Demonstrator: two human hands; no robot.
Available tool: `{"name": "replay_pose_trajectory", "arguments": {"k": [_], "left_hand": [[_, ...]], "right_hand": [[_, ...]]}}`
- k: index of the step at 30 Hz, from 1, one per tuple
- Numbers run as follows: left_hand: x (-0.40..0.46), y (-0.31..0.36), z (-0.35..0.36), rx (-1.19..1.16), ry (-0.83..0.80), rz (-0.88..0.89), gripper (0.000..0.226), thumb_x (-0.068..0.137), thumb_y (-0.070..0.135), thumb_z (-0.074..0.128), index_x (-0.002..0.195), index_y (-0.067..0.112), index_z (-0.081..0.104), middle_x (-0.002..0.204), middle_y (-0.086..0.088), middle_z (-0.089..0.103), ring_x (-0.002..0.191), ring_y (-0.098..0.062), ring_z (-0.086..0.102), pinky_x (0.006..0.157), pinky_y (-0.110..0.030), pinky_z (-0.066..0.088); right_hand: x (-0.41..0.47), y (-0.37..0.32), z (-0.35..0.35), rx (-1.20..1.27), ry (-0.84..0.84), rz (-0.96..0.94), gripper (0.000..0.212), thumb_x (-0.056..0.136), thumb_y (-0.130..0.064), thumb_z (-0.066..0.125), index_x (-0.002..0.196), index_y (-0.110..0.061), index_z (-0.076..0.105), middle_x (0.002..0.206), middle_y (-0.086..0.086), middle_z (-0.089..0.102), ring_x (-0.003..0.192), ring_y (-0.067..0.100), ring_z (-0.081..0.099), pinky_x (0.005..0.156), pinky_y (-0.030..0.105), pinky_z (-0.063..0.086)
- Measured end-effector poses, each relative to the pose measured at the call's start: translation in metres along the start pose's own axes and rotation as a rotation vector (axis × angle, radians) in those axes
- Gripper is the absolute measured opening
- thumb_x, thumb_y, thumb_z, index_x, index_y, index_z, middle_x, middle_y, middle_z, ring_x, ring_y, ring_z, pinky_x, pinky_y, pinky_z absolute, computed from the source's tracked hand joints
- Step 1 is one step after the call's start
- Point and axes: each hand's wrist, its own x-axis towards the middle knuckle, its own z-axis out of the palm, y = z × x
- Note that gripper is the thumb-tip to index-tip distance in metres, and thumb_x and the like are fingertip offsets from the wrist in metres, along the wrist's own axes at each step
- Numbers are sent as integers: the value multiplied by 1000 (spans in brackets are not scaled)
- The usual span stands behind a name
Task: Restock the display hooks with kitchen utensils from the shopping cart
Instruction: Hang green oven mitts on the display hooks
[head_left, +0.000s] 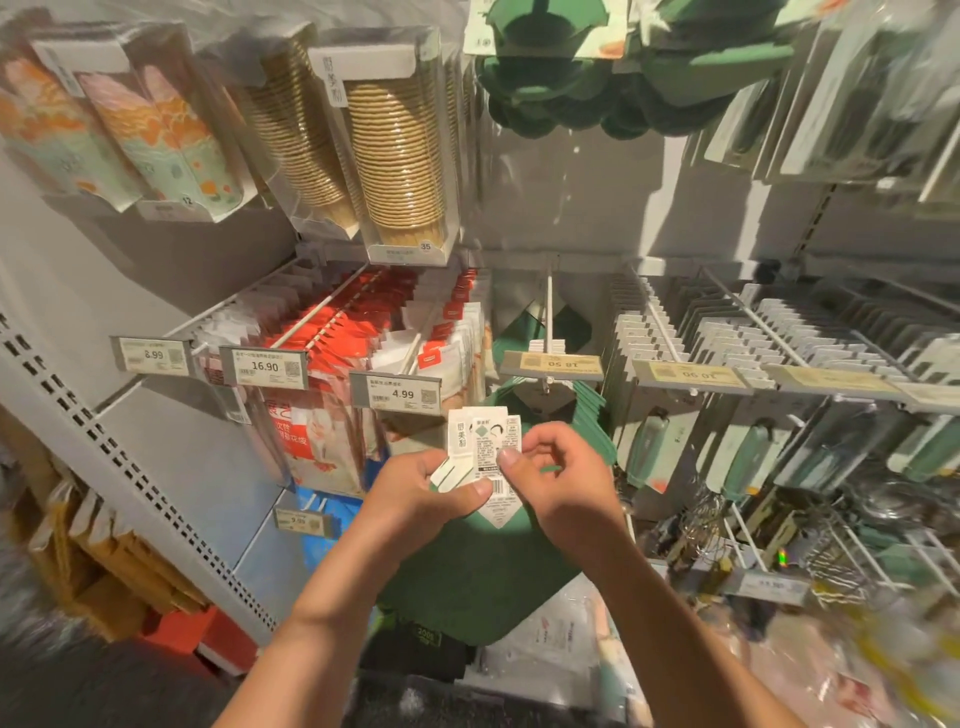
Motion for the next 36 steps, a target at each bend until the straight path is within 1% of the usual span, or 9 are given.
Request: {"name": "replay_pose_trajectory", "arguments": {"k": [5, 8, 11, 17, 20, 23, 27, 31, 36], "left_hand": [[-7, 1, 6, 25, -12, -9, 11, 89, 8, 78, 99, 12, 82, 92, -3, 81, 72, -6, 65, 65, -20, 50], [-13, -1, 6, 1, -47, -44, 18, 88, 21, 80, 105, 13, 82, 96, -3, 81, 87, -17, 73, 82, -34, 58], [-16, -3, 2, -104, -94, -97, 22, 94, 25, 75, 108, 10, 80, 101, -9, 81, 97, -28, 76, 92, -44, 58], [-16, -6, -4, -199, 1, -93, 17, 98, 17, 68, 108, 10, 80, 102, -5, 81, 98, -21, 76, 86, -29, 56], [-14, -5, -6, -130, 53, -52, 11, 97, 15, 71, 103, 13, 80, 95, 1, 81, 83, -5, 74, 73, -16, 54], [-12, -4, -13, -125, 91, -42, 9, 95, 12, 72, 99, 14, 79, 92, 4, 81, 77, 0, 73, 71, -13, 52], [-9, -2, -26, -140, 101, -95, 10, 96, 12, 71, 102, 12, 79, 96, -3, 81, 84, -12, 75, 78, -24, 56], [-8, -2, -40, -87, 87, -117, 13, 96, 14, 71, 105, 9, 80, 98, -8, 81, 100, -30, 75, 97, -42, 55], [-7, 5, -59, 27, 67, -120, 8, 94, 17, 75, 95, 17, 83, 95, -1, 81, 97, -22, 76, 95, -35, 54]], "right_hand": [[-6, -1, -2, -120, -32, 4, 15, 92, -32, 76, 93, -20, 68, 84, -7, 70, 76, 15, 62, 64, 24, 49], [-6, -1, -4, -59, -75, 15, 9, 93, -26, 75, 93, -20, 68, 84, -1, 76, 78, 21, 71, 68, 34, 57], [-4, 3, -6, 69, -89, 22, 6, 95, -13, 73, 94, -16, 67, 80, -2, 77, 72, 11, 71, 63, 26, 56], [0, 13, -12, 77, -37, -10, 6, 98, -11, 69, 97, -17, 67, 76, -13, 75, 72, 2, 69, 66, 24, 55], [4, 22, -17, -9, 31, -2, 3, 97, -20, 70, 96, -21, 69, 81, -6, 76, 78, 18, 73, 72, 42, 58], [10, 28, -23, -58, 90, 10, 4, 98, -23, 70, 95, -26, 69, 87, -4, 77, 83, 17, 73, 74, 41, 58], [21, 22, -32, -181, 133, -68, 11, 99, -23, 67, 93, -32, 66, 88, -17, 71, 78, -3, 64, 67, 19, 44], [39, 15, -34, -335, 191, -142, 9, 100, -30, 64, 102, -22, 68, 90, -12, 68, 82, 12, 59, 67, 30, 40], [55, 10, -28, -461, 216, -123, 37, 101, -33, 63, 71, -28, 41, 64, -12, 40, 61, 2, 37, 54, 23, 24]]}}
